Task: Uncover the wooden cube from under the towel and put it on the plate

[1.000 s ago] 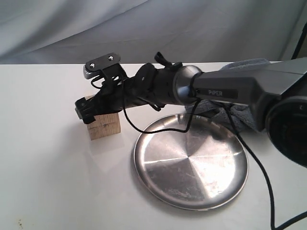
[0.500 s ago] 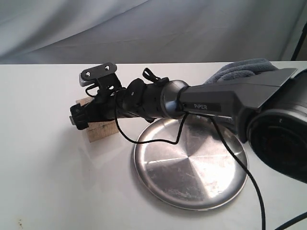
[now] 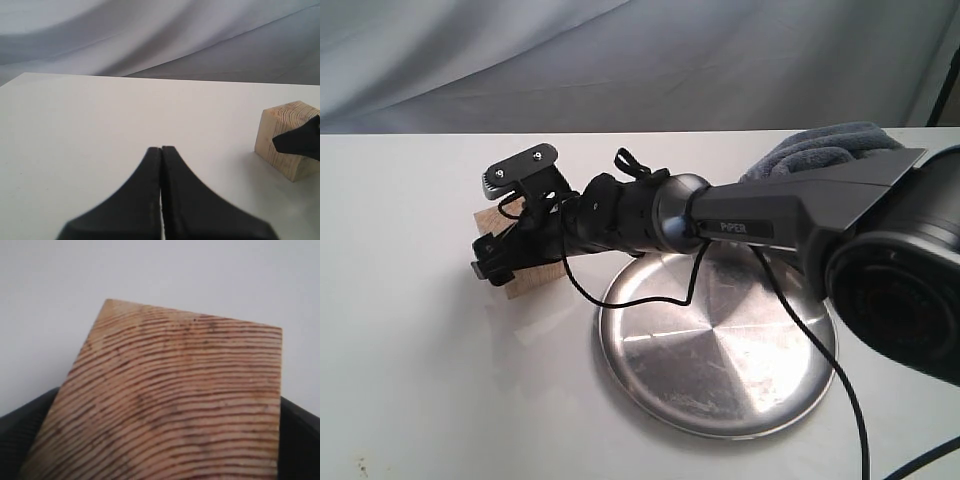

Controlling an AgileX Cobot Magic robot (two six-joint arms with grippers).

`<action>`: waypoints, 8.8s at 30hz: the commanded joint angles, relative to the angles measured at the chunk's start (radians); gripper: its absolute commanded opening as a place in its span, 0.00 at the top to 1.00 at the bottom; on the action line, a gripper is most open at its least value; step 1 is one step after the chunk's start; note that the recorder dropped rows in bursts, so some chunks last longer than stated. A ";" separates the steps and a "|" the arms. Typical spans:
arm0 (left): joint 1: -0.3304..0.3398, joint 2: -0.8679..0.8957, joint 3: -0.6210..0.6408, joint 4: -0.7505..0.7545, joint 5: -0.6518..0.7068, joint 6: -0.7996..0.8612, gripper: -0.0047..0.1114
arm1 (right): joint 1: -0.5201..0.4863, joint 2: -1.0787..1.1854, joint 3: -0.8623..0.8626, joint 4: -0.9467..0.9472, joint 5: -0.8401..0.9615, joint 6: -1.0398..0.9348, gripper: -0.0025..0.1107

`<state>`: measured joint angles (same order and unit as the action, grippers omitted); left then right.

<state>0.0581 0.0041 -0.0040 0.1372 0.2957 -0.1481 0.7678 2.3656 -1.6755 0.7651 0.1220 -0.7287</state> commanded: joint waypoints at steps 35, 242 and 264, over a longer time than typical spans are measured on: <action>0.001 -0.004 0.004 0.000 -0.007 -0.005 0.96 | -0.086 -0.815 0.263 -0.706 0.736 0.345 0.98; 0.001 -0.004 0.004 0.000 -0.007 -0.005 0.96 | -0.657 -2.366 1.675 -0.781 0.203 0.706 0.98; 0.001 -0.004 0.004 0.000 -0.007 -0.005 0.96 | -0.657 -2.366 1.675 -0.780 0.213 0.801 0.98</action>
<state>0.0581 0.0041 -0.0040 0.1372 0.2957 -0.1481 0.1091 0.0062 -0.0040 -0.0106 0.3234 0.0705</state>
